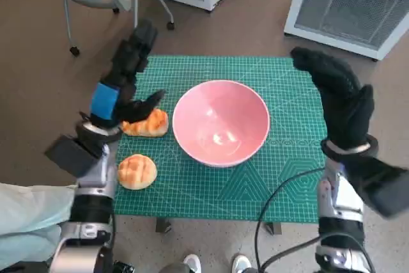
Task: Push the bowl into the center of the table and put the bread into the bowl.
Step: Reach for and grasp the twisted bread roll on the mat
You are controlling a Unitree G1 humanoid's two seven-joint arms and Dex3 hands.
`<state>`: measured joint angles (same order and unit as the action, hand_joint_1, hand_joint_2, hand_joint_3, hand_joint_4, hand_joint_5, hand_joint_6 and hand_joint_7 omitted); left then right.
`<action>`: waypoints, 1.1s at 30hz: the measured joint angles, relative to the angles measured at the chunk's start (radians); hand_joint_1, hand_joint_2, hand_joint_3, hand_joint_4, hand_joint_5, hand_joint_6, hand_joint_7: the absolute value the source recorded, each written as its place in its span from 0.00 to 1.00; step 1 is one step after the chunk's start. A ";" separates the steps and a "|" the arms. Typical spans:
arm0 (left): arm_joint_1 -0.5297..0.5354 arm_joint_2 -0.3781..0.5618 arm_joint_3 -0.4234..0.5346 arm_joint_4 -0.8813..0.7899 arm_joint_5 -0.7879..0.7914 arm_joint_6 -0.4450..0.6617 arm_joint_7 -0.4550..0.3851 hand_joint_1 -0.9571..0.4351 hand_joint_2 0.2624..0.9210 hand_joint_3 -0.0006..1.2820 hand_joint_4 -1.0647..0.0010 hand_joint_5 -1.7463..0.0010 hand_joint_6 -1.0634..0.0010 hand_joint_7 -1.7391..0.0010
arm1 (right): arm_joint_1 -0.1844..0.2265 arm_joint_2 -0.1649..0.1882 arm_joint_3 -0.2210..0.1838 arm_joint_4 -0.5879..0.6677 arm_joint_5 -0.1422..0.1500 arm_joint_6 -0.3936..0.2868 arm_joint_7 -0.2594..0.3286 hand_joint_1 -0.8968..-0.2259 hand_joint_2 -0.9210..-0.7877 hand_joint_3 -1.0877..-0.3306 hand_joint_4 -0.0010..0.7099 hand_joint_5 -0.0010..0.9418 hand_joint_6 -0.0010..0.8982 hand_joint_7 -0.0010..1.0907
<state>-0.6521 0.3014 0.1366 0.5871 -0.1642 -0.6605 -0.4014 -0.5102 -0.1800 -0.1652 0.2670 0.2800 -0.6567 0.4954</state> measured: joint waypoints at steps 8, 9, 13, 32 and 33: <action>-0.009 0.169 -0.044 -0.083 0.046 0.190 -0.150 0.34 0.87 0.03 0.86 1.00 0.77 0.95 | 0.041 -0.011 0.017 -0.097 -0.013 0.037 -0.028 0.31 0.00 0.53 0.13 0.01 0.00 0.48; -0.009 0.192 -0.049 -0.101 0.052 0.224 -0.168 0.35 0.85 0.02 0.86 1.00 0.76 0.95 | 0.044 -0.011 0.017 -0.101 -0.013 0.039 -0.031 0.31 0.00 0.53 0.13 0.01 0.00 0.47; -0.009 0.253 -0.052 -0.154 0.059 0.315 -0.197 0.37 0.83 0.01 0.86 1.00 0.76 0.95 | 0.055 -0.014 0.019 -0.107 -0.013 0.049 -0.042 0.31 0.00 0.53 0.13 0.01 0.00 0.47; -0.069 0.367 -0.318 -0.277 0.572 0.844 -0.193 0.70 0.72 0.02 0.95 1.00 0.76 0.99 | 0.055 -0.003 0.042 -0.084 -0.018 0.051 -0.070 0.33 0.00 0.53 0.13 0.01 0.00 0.45; -0.076 0.364 -0.327 -0.264 0.583 0.847 -0.193 0.70 0.72 0.02 0.95 1.00 0.76 0.99 | 0.055 -0.003 0.043 -0.083 -0.018 0.052 -0.070 0.33 0.00 0.53 0.13 0.01 0.00 0.45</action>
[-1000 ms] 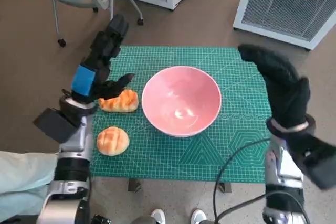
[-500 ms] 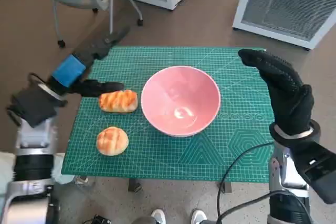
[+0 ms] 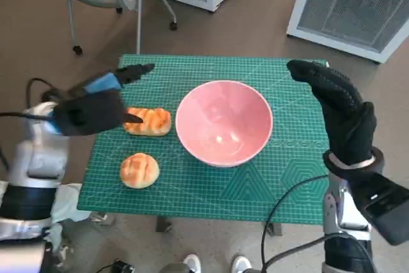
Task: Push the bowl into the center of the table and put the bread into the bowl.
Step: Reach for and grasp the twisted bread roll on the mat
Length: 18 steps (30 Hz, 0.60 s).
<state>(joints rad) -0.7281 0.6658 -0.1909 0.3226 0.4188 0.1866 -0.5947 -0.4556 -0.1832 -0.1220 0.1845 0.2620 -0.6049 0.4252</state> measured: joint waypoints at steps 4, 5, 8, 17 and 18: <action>-0.030 -0.011 -0.043 0.064 0.031 0.003 0.002 0.67 0.71 0.01 0.95 1.00 0.77 1.00 | 0.000 0.000 0.005 0.000 0.000 0.003 -0.002 0.33 0.00 0.53 0.13 0.01 0.00 0.45; -0.037 -0.013 -0.052 0.080 0.040 0.002 0.002 0.65 0.71 0.01 0.95 1.00 0.77 1.00 | 0.000 0.000 0.006 0.000 0.000 0.004 -0.003 0.33 0.00 0.53 0.13 0.01 0.00 0.45; -0.059 -0.022 -0.081 0.132 0.059 0.001 0.006 0.63 0.71 0.01 0.94 1.00 0.77 1.00 | 0.000 0.001 0.008 0.000 0.000 0.005 -0.007 0.33 0.00 0.53 0.12 0.01 0.00 0.45; -0.113 -0.069 -0.152 0.269 0.112 -0.007 0.020 0.62 0.71 0.01 0.93 1.00 0.75 1.00 | 0.001 0.001 0.011 -0.004 0.000 0.011 -0.012 0.33 0.00 0.53 0.11 0.00 0.00 0.43; -0.118 -0.075 -0.159 0.284 0.120 -0.007 0.023 0.62 0.71 0.01 0.92 1.00 0.75 1.00 | 0.001 0.001 0.011 -0.004 0.000 0.012 -0.012 0.33 0.00 0.53 0.11 0.00 0.00 0.43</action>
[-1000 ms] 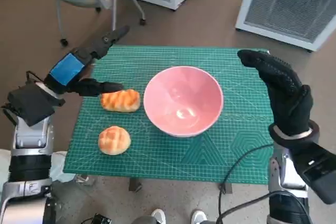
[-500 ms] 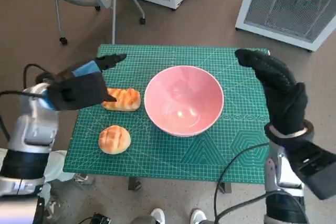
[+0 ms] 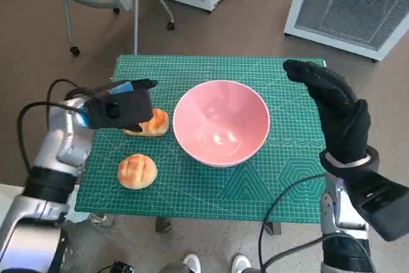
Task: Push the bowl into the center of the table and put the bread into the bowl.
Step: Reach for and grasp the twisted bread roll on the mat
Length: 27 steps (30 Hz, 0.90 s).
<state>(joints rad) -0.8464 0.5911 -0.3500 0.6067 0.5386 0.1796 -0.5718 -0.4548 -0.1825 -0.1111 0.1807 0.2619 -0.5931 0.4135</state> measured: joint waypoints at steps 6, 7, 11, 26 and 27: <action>-0.038 -0.035 -0.045 0.094 0.043 0.007 0.022 0.62 0.71 0.01 0.91 1.00 0.74 0.99 | 0.002 0.000 0.002 -0.003 0.000 0.002 0.000 0.32 0.00 0.52 0.11 0.00 0.00 0.42; -0.045 -0.042 -0.051 0.112 0.051 0.010 0.026 0.62 0.71 0.01 0.91 1.00 0.74 0.99 | 0.002 0.000 0.002 -0.004 0.000 0.002 0.000 0.32 0.00 0.52 0.11 0.00 0.00 0.42; -0.070 -0.066 -0.074 0.182 0.064 0.012 0.041 0.62 0.71 0.01 0.91 1.00 0.74 1.00 | 0.004 0.000 0.002 -0.004 0.001 0.002 0.000 0.31 0.00 0.52 0.11 0.00 0.00 0.42; -0.135 -0.168 -0.105 0.418 0.078 0.018 0.130 0.68 0.78 0.02 0.62 0.96 0.53 0.97 | 0.010 0.002 0.002 -0.012 0.009 0.009 0.000 0.30 0.00 0.52 0.12 0.00 0.00 0.42; -0.137 -0.172 -0.106 0.429 0.079 0.014 0.144 0.68 0.79 0.02 0.59 0.95 0.51 0.97 | 0.010 0.003 0.002 -0.012 0.010 0.010 0.000 0.30 0.00 0.52 0.12 0.00 0.00 0.42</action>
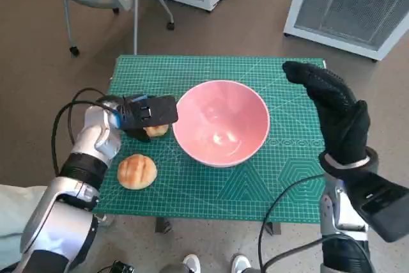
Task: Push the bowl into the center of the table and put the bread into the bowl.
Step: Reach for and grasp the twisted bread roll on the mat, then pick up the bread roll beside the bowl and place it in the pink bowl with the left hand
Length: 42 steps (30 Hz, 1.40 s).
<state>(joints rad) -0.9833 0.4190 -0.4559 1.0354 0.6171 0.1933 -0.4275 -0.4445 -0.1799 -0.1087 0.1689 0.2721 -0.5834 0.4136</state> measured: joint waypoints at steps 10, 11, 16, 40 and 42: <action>0.000 -0.008 -0.029 0.061 0.031 -0.092 0.195 0.74 0.99 0.04 0.34 0.33 0.35 0.52 | 0.001 0.004 0.000 0.000 0.012 0.002 0.001 0.29 0.00 0.53 0.12 0.00 0.00 0.42; 0.000 -0.008 -0.032 0.066 0.034 -0.103 0.209 0.72 0.99 0.04 0.34 0.34 0.37 0.45 | 0.001 0.005 0.000 0.000 0.015 0.003 0.001 0.29 0.00 0.53 0.12 0.00 0.00 0.42; 0.000 -0.006 -0.043 0.082 0.042 -0.143 0.249 0.69 0.99 0.03 0.31 0.35 0.38 0.37 | 0.001 0.005 0.001 -0.001 0.029 0.009 0.005 0.29 0.00 0.54 0.12 0.00 0.00 0.42; 0.052 0.120 0.122 -0.348 -0.036 -0.135 0.229 0.69 0.99 0.02 0.26 0.36 0.38 0.38 | 0.001 0.004 0.008 -0.004 0.037 0.015 0.018 0.28 0.00 0.54 0.11 0.00 0.00 0.42; 0.070 0.127 0.144 -0.409 -0.044 -0.124 0.222 0.69 0.98 0.02 0.25 0.36 0.36 0.40 | 0.002 0.004 0.008 -0.004 0.037 0.015 0.019 0.28 0.00 0.54 0.11 0.00 0.00 0.42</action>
<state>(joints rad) -0.9133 0.5464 -0.3117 0.6263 0.5729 0.0688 -0.2051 -0.4426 -0.1763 -0.1006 0.1644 0.3096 -0.5683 0.4326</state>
